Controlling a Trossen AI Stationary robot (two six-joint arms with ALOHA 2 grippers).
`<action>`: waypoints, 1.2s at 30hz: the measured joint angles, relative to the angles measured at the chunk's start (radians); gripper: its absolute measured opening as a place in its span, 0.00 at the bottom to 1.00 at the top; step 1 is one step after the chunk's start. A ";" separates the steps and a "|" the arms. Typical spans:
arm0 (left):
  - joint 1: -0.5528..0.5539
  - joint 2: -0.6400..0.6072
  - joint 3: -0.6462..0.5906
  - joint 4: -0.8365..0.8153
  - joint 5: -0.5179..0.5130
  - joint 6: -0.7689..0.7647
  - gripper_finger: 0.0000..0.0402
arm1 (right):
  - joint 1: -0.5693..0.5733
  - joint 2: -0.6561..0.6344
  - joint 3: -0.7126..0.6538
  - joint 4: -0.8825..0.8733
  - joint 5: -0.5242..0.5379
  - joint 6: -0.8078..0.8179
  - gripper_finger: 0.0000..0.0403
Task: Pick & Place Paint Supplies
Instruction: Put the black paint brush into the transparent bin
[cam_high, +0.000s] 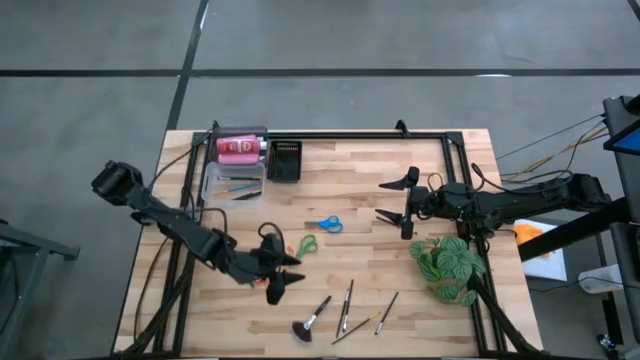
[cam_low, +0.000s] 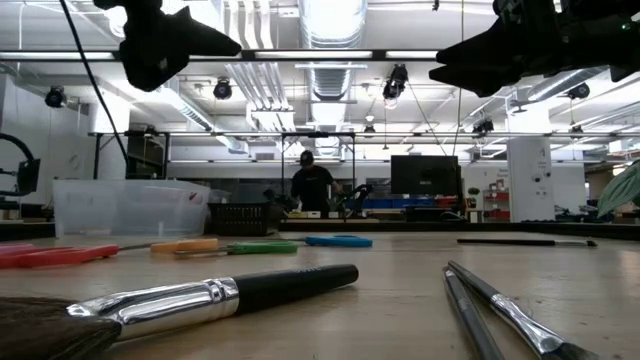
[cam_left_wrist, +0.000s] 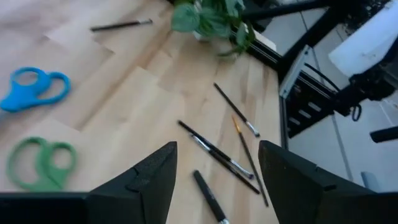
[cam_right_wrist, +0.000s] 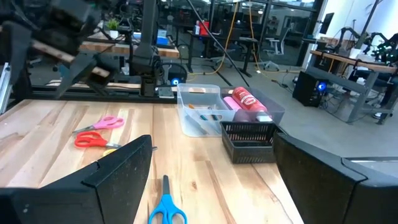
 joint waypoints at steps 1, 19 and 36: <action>-0.010 0.017 0.000 0.019 0.000 -0.001 0.56 | 0.000 0.000 0.000 0.000 0.000 0.000 0.82; -0.044 0.428 0.489 -0.414 -0.011 -0.057 0.56 | 0.000 0.000 0.000 -0.003 0.000 0.000 0.82; -0.042 0.686 0.654 -0.556 0.019 -0.135 0.56 | 0.000 0.000 0.000 -0.023 0.000 0.000 0.82</action>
